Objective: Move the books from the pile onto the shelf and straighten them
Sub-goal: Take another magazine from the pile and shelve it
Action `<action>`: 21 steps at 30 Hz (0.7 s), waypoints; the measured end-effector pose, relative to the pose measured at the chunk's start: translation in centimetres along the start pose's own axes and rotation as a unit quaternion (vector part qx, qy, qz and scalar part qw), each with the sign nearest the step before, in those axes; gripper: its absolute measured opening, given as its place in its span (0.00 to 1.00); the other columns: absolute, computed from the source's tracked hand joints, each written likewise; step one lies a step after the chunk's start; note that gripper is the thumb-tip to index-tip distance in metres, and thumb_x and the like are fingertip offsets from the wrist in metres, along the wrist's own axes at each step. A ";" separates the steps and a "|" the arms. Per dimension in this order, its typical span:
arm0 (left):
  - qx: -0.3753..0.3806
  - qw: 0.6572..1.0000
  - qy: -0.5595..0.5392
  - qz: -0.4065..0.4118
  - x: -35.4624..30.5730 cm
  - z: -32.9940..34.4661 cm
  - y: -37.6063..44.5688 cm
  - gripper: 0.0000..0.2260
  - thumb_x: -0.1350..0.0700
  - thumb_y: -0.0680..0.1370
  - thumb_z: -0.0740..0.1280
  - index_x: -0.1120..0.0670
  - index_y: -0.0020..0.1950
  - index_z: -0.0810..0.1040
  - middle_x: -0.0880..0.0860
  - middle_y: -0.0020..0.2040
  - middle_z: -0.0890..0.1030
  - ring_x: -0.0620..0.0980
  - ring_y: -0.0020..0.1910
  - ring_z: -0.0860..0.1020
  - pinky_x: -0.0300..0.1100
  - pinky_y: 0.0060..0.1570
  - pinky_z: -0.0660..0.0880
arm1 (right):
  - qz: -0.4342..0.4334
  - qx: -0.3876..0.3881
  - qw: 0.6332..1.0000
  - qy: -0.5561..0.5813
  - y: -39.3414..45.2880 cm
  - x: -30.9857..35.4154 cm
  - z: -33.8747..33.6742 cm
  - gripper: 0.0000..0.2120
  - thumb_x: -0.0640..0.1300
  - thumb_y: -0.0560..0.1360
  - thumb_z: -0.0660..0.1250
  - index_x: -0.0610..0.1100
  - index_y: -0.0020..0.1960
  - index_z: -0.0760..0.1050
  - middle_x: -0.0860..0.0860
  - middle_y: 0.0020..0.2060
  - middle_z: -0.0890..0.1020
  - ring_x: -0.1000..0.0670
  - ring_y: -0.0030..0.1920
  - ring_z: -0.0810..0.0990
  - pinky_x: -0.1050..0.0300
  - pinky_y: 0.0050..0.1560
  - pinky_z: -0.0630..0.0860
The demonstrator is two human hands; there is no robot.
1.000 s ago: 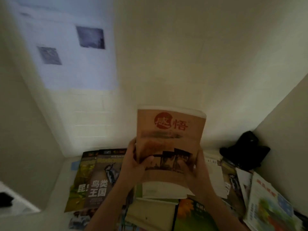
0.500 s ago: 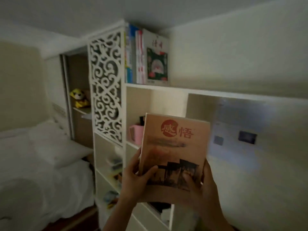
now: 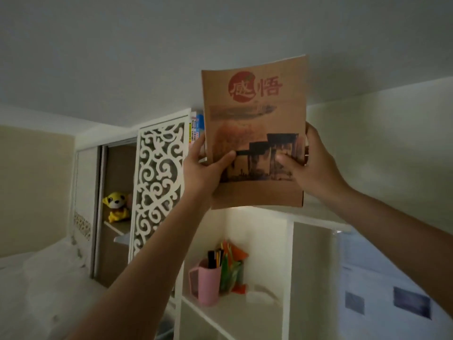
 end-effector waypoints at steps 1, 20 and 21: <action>-0.003 1.000 0.012 0.005 0.5 1.0 1.4 0.32 0.54 0.68 0.77 0.41 0.69 0.69 0.49 0.55 0.80 0.49 0.51 0.81 0.50 0.48 0.81 | 0.020 0.002 1.000 -0.001 1.3 -1.6 0.1 0.31 0.46 0.76 0.69 0.52 0.73 0.59 0.57 0.54 0.77 0.56 0.47 0.77 0.65 0.47 0.72; 0.127 0.973 0.173 0.079 13.6 3.7 10.1 0.30 0.55 0.72 0.72 0.46 0.72 0.66 0.47 0.64 0.74 0.45 0.62 0.75 0.45 0.57 0.78 | 0.257 0.140 0.952 0.090 10.8 -22.4 11.6 0.22 0.42 0.73 0.73 0.59 0.61 0.70 0.54 0.58 0.80 0.46 0.58 0.79 0.33 0.57 0.72; 0.121 0.972 0.182 0.083 14.0 3.5 10.5 0.30 0.55 0.73 0.72 0.47 0.73 0.66 0.48 0.65 0.74 0.46 0.63 0.75 0.45 0.58 0.78 | 0.259 0.140 0.951 0.098 11.2 -22.7 12.3 0.23 0.41 0.73 0.73 0.59 0.61 0.70 0.53 0.58 0.80 0.45 0.58 0.79 0.35 0.56 0.72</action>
Point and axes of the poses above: each hand's wrist, its own y-axis towards the middle knuckle, its own z-axis out of the palm, x = y × z, the point moved 10 cm from there along y, towards the middle knuckle
